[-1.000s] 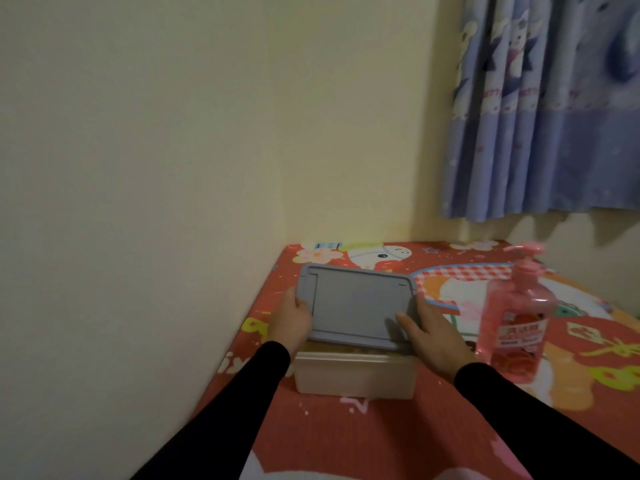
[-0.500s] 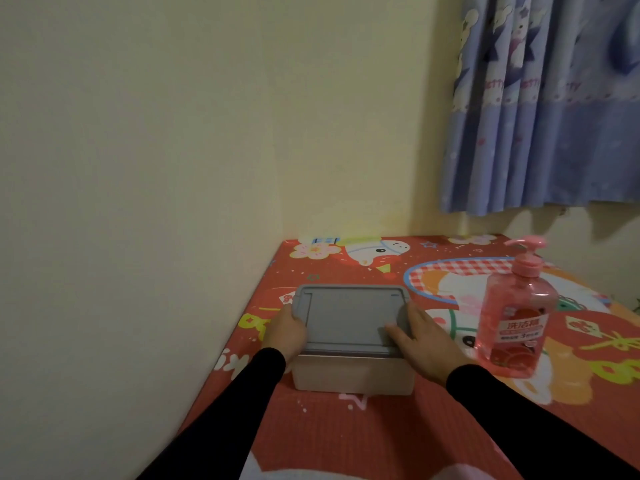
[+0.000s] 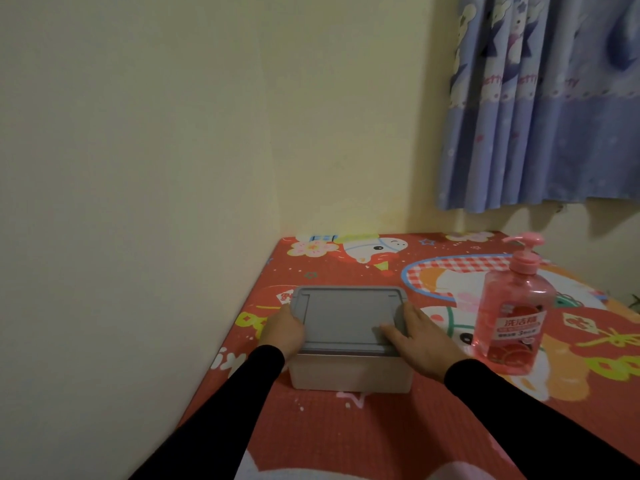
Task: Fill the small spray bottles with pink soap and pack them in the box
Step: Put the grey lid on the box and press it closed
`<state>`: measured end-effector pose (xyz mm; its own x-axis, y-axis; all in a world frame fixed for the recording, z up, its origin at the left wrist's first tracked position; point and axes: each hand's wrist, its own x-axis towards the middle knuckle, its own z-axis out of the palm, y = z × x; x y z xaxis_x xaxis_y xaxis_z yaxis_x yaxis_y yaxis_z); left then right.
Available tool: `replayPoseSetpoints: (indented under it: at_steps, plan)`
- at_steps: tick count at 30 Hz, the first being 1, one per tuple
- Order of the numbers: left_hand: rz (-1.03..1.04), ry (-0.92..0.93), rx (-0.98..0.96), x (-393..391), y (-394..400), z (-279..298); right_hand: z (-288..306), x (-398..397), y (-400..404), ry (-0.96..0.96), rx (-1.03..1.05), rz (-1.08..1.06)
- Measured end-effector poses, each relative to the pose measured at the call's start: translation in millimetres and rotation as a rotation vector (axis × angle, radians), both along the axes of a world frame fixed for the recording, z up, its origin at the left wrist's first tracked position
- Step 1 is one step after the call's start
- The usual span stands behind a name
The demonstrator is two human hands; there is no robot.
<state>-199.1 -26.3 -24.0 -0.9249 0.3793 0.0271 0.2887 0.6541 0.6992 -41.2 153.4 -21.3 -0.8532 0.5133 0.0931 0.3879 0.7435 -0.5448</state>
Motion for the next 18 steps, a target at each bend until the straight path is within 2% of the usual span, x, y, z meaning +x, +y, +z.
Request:
replayPoseSetpoints:
  at_steps: [3,5,8,11,14,18]
  plan:
    - [-0.009,0.106,-0.145,-6.4,1.3,6.7,5.1,-2.2,1.8,-0.009,0.035,0.0]
    - [-0.032,0.211,-0.147,-8.5,4.3,13.0,8.3,-5.8,4.4,-0.001,0.054,-0.007]
    - [-0.12,0.393,-0.168,-11.3,10.4,17.7,9.8,-13.4,7.6,-0.012,0.117,0.006]
    - [-0.22,0.479,-0.304,-17.0,15.5,14.3,12.3,-20.4,8.6,-0.057,0.175,0.035]
    - [-0.314,0.437,-0.483,-20.4,17.1,8.3,10.9,-27.7,11.3,-0.146,0.256,0.06]
    - [-0.359,0.306,-0.558,-23.2,17.2,4.5,6.2,-34.7,14.8,-0.235,0.259,0.078]
